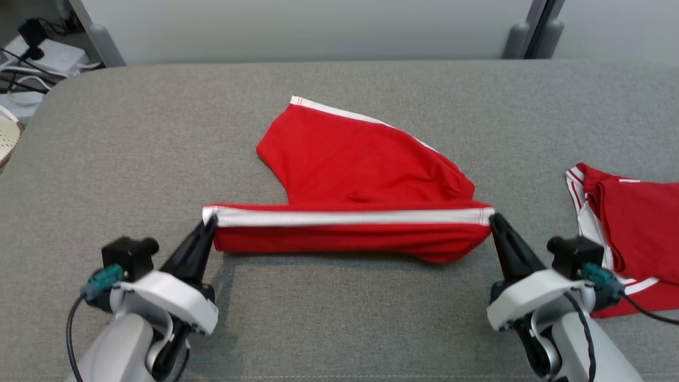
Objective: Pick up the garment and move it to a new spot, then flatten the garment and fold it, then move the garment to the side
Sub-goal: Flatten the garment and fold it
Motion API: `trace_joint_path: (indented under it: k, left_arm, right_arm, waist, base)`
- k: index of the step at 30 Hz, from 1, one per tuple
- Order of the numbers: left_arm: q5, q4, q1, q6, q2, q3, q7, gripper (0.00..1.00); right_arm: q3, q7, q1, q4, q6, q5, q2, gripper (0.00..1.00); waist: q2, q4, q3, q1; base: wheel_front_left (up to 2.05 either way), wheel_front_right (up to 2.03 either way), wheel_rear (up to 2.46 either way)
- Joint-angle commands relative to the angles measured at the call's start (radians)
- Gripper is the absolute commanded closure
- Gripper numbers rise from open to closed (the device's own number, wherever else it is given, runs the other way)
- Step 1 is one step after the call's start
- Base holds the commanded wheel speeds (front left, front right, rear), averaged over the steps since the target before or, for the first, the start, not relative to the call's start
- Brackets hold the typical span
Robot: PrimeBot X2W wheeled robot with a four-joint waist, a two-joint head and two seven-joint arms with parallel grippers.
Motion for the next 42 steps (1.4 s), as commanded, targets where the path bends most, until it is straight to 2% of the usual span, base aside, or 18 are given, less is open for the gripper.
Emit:
trace_joint_path:
  k: [1,6,15,21,30,31,32,33,34,35,36,39,42]
  left_arm:
    - [-0.004,-0.02,-0.068,0.0,0.044,0.028,-0.01,1.0]
    - [-0.018,0.019,-0.235,0.0,0.103,-0.038,-0.01,1.0]
    - [-0.024,0.103,-0.532,0.0,0.167,-0.134,-0.01,1.0]
    - [0.017,0.23,-0.729,0.0,0.213,-0.176,-0.01,1.0]
    - [0.053,0.362,-0.875,0.0,0.23,-0.257,-0.004,1.0]
    - [0.052,0.373,-0.884,0.0,0.231,-0.261,-0.005,0.94]
    - [0.053,0.385,-0.892,0.0,0.232,-0.262,-0.006,0.49]
    - [0.053,0.385,-0.892,0.0,0.232,-0.262,-0.006,0.49]
    - [0.055,0.396,-0.9,0.001,0.233,-0.261,-0.006,0.03]
    - [0.054,0.408,-0.905,0.002,0.231,-0.258,-0.007,0.0]
    - [0.046,0.421,-0.908,0.002,0.226,-0.251,-0.008,0.0]
    - [0.032,0.447,-0.903,0.002,0.213,-0.232,-0.009,0.0]
    - [0.03,0.411,-0.876,0.01,0.206,-0.193,-0.01,0.0]
  right_arm:
    - [0.008,-0.014,-0.049,-0.028,0.0,-0.019,0.002,1.0]
    - [-0.009,-0.014,-0.171,0.002,0.0,-0.044,0.01,1.0]
    - [0.066,-0.014,-0.33,-0.005,0.0,0.04,0.011,1.0]
    - [0.113,-0.014,-0.431,-0.043,0.0,0.11,0.011,1.0]
    - [0.154,-0.014,-0.493,-0.075,0.0,0.174,0.011,1.0]
    - [0.158,-0.014,-0.494,-0.078,0.0,0.177,0.011,1.0]
    - [0.161,-0.014,-0.494,-0.081,0.0,0.183,0.011,0.97]
    - [0.161,-0.014,-0.494,-0.081,0.0,0.183,0.011,0.97]
    - [0.165,-0.014,-0.495,-0.084,0.0,0.189,0.011,0.74]
    - [0.169,-0.014,-0.495,-0.086,0.0,0.198,0.011,0.51]
    - [0.175,-0.014,-0.494,-0.083,0.0,0.207,0.011,0.0]
    - [0.169,-0.014,-0.494,-0.089,0.0,0.209,0.011,0.0]
    - [0.132,-0.014,-0.474,-0.109,0.0,0.189,0.011,0.0]
  waist:
    - [-0.0001,-0.026,0.055,0.0]
    - [-0.0001,-0.072,0.139,0.0]
    - [-0.0001,-0.154,0.302,0.0]
    - [-0.0001,-0.216,0.415,0.0]
    - [-0.0001,-0.26,0.497,0.0]
    - [-0.0001,-0.263,0.501,0.0]
    - [-0.0001,-0.264,0.504,0.0]
    - [-0.0001,-0.264,0.504,0.0]
    - [-0.0001,-0.265,0.509,0.0]
    - [-0.0001,-0.265,0.511,0.0]
    - [-0.0001,-0.264,0.513,0.0]
    - [-0.0001,-0.26,0.509,0.0]
    - [-0.0001,-0.25,0.491,0.0]
  base:
    - [0.0,0.0,0.0]
    - [0.0,0.0,0.0]
    - [0.0,0.0,0.0]
    - [0.0,0.0,0.0]
    - [0.0,0.0,0.0]
    - [0.0,0.0,0.0]
    - [0.0,0.0,0.0]
    - [0.0,0.0,0.0]
    - [0.0,0.0,0.0]
    - [0.0,0.0,0.0]
    - [0.0,0.0,0.0]
    - [0.0,0.0,0.0]
    - [0.0,0.0,0.0]
